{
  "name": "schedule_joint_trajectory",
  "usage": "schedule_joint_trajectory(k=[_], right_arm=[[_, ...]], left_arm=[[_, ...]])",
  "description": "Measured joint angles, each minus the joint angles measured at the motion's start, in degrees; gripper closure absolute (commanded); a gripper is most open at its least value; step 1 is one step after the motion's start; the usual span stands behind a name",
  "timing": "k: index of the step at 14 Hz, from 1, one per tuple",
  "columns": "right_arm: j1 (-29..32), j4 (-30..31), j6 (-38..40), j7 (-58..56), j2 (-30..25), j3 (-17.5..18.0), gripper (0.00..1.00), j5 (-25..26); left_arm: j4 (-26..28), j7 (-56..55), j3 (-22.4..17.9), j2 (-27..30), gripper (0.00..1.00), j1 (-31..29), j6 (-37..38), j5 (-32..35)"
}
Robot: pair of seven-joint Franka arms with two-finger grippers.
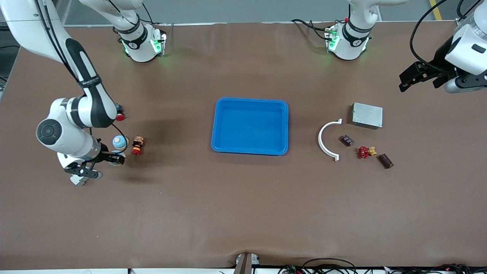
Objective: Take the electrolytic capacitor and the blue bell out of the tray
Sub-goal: 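Lower the second bell beside the first bell and open the right gripper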
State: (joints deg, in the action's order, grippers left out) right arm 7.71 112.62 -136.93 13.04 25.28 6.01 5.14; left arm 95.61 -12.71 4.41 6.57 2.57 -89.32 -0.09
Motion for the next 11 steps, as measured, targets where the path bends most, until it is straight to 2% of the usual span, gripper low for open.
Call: schedule_joint_trajectory(k=[6, 11], right_arm=[[2.4, 1.03, -8.36, -2.28, 6.52, 0.01, 1.0, 0.0], [2.47, 0.88, -8.81, -2.3, 7.12, 0.02, 1.0, 0.06]], left_arm=[[-0.99, 0.27, -0.04, 0.0, 0.0, -0.02, 0.8, 1.22], [-1.05, 0.3, -0.11, 0.0, 0.0, -0.07, 0.96, 1.23]])
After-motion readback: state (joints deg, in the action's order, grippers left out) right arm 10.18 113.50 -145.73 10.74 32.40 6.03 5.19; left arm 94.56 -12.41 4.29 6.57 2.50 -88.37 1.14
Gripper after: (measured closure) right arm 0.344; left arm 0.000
